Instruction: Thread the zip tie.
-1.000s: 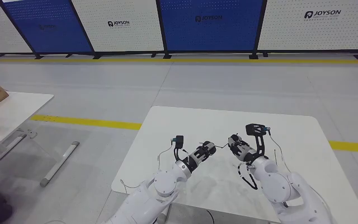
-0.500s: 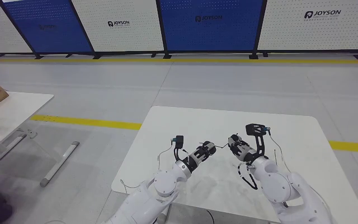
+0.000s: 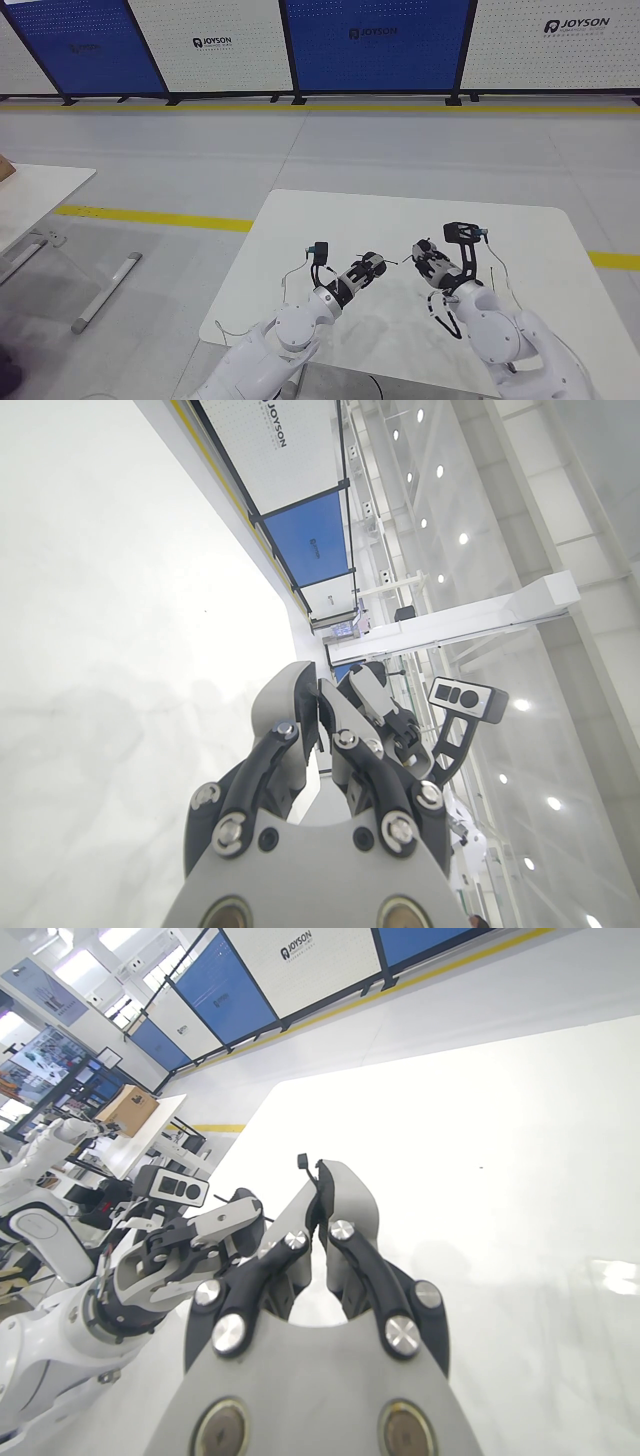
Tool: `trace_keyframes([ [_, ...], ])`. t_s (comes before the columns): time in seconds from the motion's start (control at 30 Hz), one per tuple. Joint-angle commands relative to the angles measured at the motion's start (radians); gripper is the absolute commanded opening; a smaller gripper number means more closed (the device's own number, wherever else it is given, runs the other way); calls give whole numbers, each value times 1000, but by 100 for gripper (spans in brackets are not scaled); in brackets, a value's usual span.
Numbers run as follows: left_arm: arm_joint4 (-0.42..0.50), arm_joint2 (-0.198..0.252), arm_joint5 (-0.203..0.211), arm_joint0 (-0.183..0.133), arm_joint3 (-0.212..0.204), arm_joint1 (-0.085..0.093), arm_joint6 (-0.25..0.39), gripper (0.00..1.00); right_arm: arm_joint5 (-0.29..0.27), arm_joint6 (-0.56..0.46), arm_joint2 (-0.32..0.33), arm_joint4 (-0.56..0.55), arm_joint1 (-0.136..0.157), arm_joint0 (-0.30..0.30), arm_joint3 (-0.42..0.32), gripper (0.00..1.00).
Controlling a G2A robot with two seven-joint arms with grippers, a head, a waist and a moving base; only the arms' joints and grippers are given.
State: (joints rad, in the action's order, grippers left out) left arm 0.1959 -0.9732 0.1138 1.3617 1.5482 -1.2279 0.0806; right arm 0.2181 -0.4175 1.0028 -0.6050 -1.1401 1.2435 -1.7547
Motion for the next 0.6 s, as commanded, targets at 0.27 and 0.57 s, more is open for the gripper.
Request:
trace_keyframes([
  [0.27, 0, 0, 0, 0, 0, 0, 0, 0, -53, -4, 20, 19, -4, 34, -27, 0],
  [0.57, 0, 0, 0, 0, 0, 0, 0, 0, -50, -7, 26, 16, -3, 40, -34, 0],
])
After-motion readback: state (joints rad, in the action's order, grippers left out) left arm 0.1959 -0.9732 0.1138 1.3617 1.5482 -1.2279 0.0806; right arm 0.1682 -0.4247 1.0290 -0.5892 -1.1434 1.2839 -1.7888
